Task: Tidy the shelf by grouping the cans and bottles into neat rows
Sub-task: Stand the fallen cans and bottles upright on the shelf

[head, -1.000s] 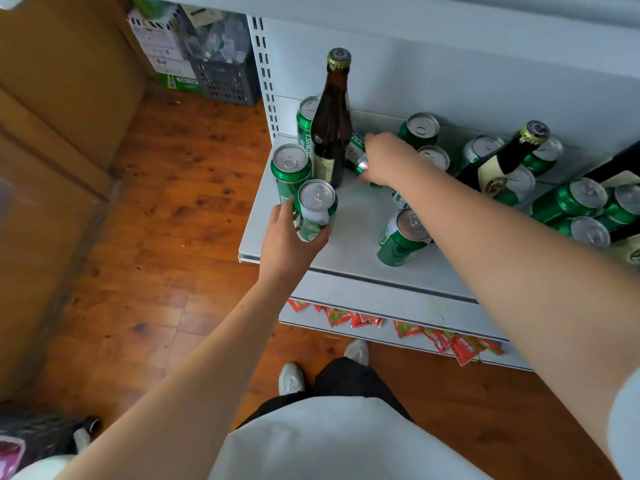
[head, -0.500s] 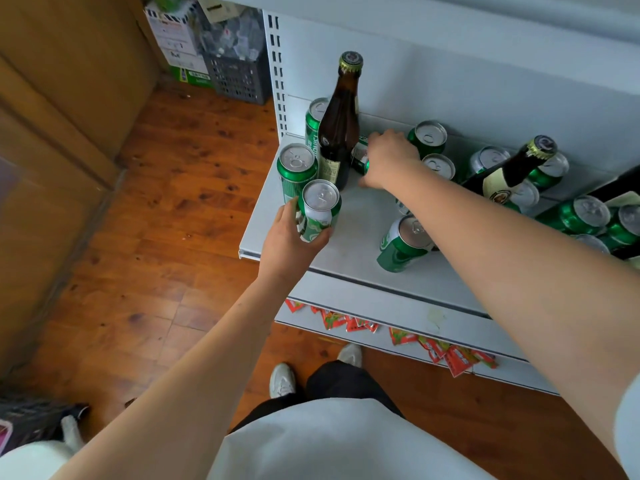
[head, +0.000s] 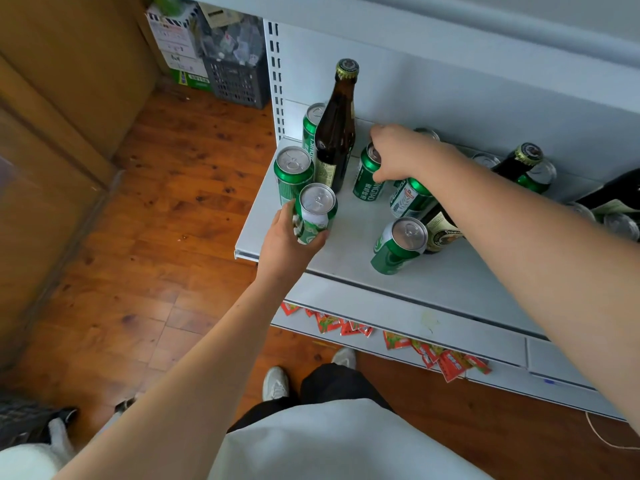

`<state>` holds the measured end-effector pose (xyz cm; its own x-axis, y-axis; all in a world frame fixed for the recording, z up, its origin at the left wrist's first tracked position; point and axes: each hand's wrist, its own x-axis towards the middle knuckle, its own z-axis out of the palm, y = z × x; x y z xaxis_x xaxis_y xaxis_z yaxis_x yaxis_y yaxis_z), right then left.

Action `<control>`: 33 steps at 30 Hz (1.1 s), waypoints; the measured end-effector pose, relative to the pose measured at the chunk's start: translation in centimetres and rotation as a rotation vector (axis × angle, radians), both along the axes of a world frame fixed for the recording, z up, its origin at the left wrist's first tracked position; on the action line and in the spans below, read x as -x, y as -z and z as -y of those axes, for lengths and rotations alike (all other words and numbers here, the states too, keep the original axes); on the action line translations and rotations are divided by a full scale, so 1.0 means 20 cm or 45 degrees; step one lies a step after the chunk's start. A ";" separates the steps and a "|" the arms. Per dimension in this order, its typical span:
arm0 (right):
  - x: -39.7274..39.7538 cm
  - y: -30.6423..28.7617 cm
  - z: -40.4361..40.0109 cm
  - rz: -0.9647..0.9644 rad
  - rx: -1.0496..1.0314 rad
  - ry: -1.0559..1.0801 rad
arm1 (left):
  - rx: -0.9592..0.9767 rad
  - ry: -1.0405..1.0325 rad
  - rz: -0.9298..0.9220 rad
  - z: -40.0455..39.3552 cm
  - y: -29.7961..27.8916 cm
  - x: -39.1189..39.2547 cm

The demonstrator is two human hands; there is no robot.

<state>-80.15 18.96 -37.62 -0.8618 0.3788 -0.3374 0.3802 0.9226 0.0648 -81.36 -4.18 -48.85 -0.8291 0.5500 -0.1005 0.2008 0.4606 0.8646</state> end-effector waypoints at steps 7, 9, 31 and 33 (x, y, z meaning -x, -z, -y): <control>-0.09 -0.05 0.04 -0.154 -0.108 -0.071 | 0.006 0.031 0.024 -0.01 -0.02 0.00; -0.19 -0.08 0.12 -0.303 -0.094 -0.094 | 0.010 0.060 0.019 -0.02 -0.01 0.00; -0.60 0.07 0.40 -0.318 0.109 0.208 | 0.176 0.252 -0.041 -0.02 -0.09 -0.07; -0.62 0.02 0.44 -0.477 0.094 0.236 | 0.104 0.131 -0.106 0.04 -0.13 -0.06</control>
<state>-67.77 10.06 -38.07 -0.8497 0.5254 -0.0455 0.5246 0.8335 -0.1733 -80.08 -4.91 -46.16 -0.7759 0.6256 -0.0816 0.3201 0.5018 0.8036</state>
